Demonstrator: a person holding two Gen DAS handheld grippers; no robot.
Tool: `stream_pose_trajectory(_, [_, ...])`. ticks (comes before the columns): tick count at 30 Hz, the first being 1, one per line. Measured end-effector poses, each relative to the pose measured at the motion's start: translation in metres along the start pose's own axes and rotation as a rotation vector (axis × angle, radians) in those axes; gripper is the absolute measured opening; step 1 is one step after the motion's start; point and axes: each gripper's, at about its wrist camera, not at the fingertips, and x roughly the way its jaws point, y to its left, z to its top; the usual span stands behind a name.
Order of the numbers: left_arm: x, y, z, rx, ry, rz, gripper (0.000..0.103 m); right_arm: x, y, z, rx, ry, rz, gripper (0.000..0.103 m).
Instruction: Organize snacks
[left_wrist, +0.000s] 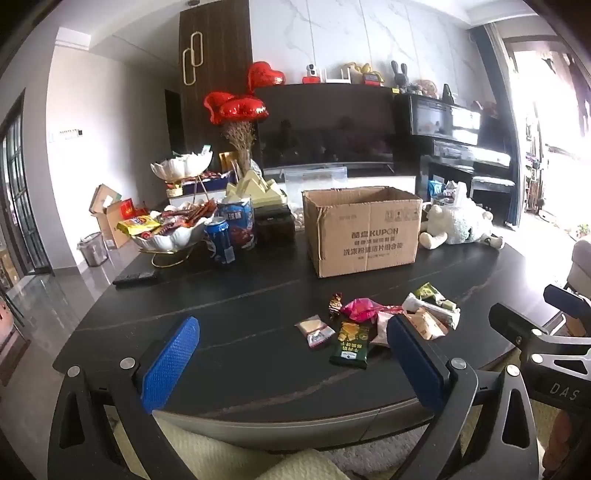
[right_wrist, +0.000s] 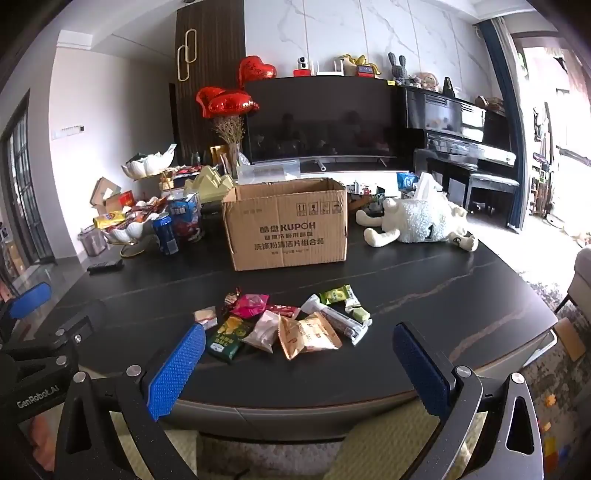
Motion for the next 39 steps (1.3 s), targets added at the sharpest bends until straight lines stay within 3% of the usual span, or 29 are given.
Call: stream_pose_trajectory(39, [-0.006,0.003,0.004,-0.005,-0.014,-0.009,0.103,-0.010,0.002,0.008,-0.001,-0.016,0.001,0.102])
